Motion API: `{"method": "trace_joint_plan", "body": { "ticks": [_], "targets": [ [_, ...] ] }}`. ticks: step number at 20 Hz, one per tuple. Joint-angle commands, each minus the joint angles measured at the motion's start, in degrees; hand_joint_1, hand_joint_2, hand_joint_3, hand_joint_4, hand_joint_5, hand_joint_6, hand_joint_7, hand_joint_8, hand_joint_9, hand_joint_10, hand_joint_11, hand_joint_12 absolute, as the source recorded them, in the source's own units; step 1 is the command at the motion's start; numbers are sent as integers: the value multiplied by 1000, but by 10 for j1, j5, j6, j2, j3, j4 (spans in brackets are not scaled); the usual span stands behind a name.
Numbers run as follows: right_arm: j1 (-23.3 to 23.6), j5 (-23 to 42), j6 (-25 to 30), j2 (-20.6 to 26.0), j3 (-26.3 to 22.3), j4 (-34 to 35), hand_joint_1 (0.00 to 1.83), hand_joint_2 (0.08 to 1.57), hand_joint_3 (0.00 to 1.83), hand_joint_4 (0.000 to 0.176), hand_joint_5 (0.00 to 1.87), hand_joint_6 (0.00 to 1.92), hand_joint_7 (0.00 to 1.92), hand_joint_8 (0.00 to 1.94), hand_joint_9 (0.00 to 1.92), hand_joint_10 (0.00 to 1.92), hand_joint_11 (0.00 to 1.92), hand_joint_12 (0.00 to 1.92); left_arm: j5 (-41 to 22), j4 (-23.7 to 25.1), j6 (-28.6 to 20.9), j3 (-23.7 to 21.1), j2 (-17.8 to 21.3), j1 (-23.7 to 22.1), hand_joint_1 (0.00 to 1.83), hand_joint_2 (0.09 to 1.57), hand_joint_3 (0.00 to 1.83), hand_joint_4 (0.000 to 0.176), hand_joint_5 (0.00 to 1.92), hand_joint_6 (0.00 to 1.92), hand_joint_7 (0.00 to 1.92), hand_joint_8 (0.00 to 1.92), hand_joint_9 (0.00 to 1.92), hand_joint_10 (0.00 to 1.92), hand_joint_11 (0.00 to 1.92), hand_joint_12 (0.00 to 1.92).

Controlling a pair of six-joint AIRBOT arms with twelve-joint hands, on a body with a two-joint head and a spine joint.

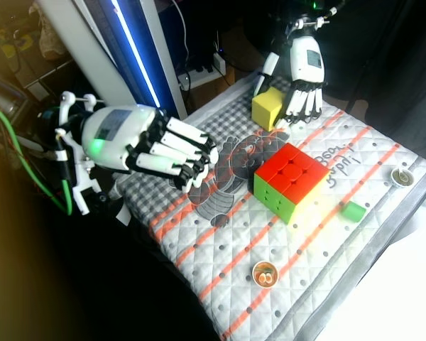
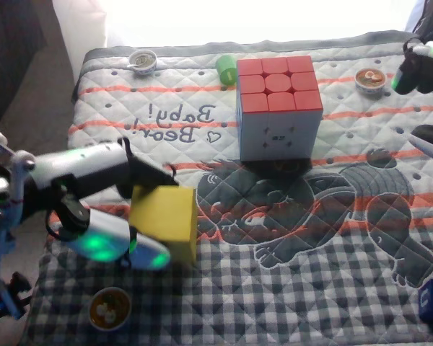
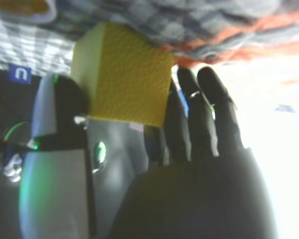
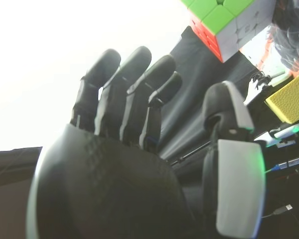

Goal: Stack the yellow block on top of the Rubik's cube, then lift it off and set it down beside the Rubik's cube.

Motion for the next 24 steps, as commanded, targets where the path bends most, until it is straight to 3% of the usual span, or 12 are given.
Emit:
{"method": "trace_joint_plan", "body": {
  "ticks": [1, 4, 5, 6, 7, 8, 10, 11, 12, 16, 20, 24],
  "targets": [
    [5, 72, 0, 0, 1, -7, 1037, 1129, 80, 0, 517, 1041, 640, 1104, 465, 1358, 162, 1838, 118, 0, -15, -2, 6, -10, 1173, 1259, 0, 0, 860, 1279, 551, 1468, 272, 1025, 1, 1628],
    [4, 72, 0, 0, 1, -7, 1062, 1131, 67, 0, 521, 1040, 672, 1100, 512, 1352, 220, 1824, 198, 13, -59, -3, 11, -17, 1085, 1171, 1, 0, 880, 1153, 628, 686, 253, 1016, 0, 1670],
    [4, 72, 0, 0, 1, -6, 1071, 1219, 40, 0, 666, 1327, 680, 1137, 520, 1389, 218, 1873, 215, 15, -61, -3, 10, -24, 1072, 1160, 0, 0, 896, 1128, 670, 639, 295, 1047, 0, 1721],
    [4, 72, 0, 0, 1, -6, 1066, 1253, 20, 0, 681, 1408, 673, 1168, 513, 1410, 212, 1895, 230, 18, -61, 1, 8, -35, 1050, 1168, 1, 0, 876, 1158, 664, 632, 305, 1079, 0, 1753],
    [4, 72, 0, 0, 1, -6, 1067, 1260, 13, 0, 686, 1422, 669, 1177, 510, 1417, 201, 1899, 237, 21, -61, 5, 4, -46, 1008, 1185, 2, 55, 842, 1207, 602, 739, 263, 1185, 0, 1814],
    [4, 72, 0, 0, 2, -6, 1066, 1265, 7, 0, 683, 1429, 661, 1190, 498, 1430, 188, 1903, 238, 25, -61, 11, -2, -60, 1148, 1226, 2, 0, 883, 1208, 596, 1312, 281, 1251, 3, 1868],
    [3, 72, 0, 0, 3, -6, 1065, 1271, 2, 0, 677, 1438, 664, 1227, 511, 1451, 209, 1898, 235, 34, -61, 28, -17, -88, 1051, 1181, 0, 0, 861, 1185, 598, 781, 357, 1076, 0, 1768],
    [2, 72, 0, -1, 3, -6, 1064, 1272, 2, 0, 676, 1441, 670, 1240, 520, 1457, 222, 1908, 229, 36, -61, 40, -29, -105, 1074, 1182, 0, 0, 854, 1192, 571, 818, 372, 1273, 126, 1890],
    [2, 72, 0, -2, 4, -6, 1067, 1268, 0, 0, 684, 1429, 660, 1254, 505, 1469, 204, 1918, 214, 39, -61, 56, -44, -126, 1161, 1230, 2, 0, 870, 1245, 590, 1331, 392, 1413, 264, 1915],
    [2, 72, 0, -8, 9, -6, 1033, 1209, 0, 0, 530, 1187, 666, 1211, 496, 1445, 132, 1910, 164, 49, -61, 102, -90, -176, 1200, 1212, 0, 0, 901, 1254, 683, 1309, 407, 1106, 57, 1782],
    [1, 71, 0, -14, 13, -6, 1038, 1196, 0, 0, 526, 1031, 679, 1175, 507, 1415, 183, 1912, 107, 38, -61, 161, -148, -203, 1148, 1124, 2, 0, 960, 1020, 753, 221, 344, 593, 0, 1517],
    [1, 70, 0, -18, 16, -7, 1027, 1186, 0, 0, 534, 1013, 684, 1159, 497, 1406, 148, 1886, 58, 25, -61, 214, -201, -213, 1154, 1131, 0, 0, 945, 1042, 596, 3, 318, 238, 0, 1194]
  ]
}}
